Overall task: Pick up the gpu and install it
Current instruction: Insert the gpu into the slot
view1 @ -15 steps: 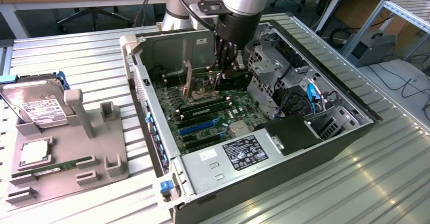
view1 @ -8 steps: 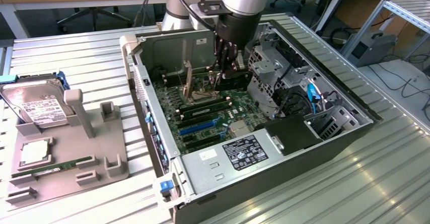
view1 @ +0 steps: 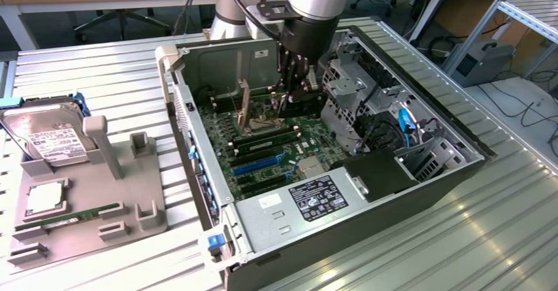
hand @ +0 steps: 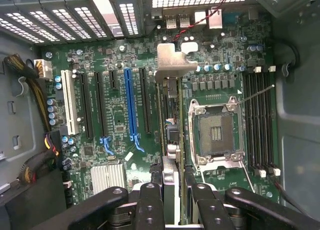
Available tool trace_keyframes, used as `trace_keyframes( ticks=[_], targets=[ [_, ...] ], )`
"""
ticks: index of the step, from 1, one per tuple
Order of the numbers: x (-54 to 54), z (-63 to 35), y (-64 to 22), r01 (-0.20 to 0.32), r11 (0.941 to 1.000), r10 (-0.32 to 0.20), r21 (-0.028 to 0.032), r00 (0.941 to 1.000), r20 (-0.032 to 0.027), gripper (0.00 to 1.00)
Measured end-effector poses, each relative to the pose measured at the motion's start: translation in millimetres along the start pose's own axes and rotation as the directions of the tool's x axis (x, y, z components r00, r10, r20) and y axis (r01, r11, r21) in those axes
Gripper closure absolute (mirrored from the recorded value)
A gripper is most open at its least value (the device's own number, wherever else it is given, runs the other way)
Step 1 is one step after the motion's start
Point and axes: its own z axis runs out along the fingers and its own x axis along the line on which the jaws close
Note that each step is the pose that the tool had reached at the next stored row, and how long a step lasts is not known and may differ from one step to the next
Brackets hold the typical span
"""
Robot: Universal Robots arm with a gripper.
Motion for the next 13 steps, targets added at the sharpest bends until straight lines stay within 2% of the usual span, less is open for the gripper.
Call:
trace_keyframes(
  ticks=[13],
  targets=[
    [0.0,0.0,0.0,0.019,0.9998,-0.019,-0.0005,0.9998,-0.0003,0.73]
  ],
)
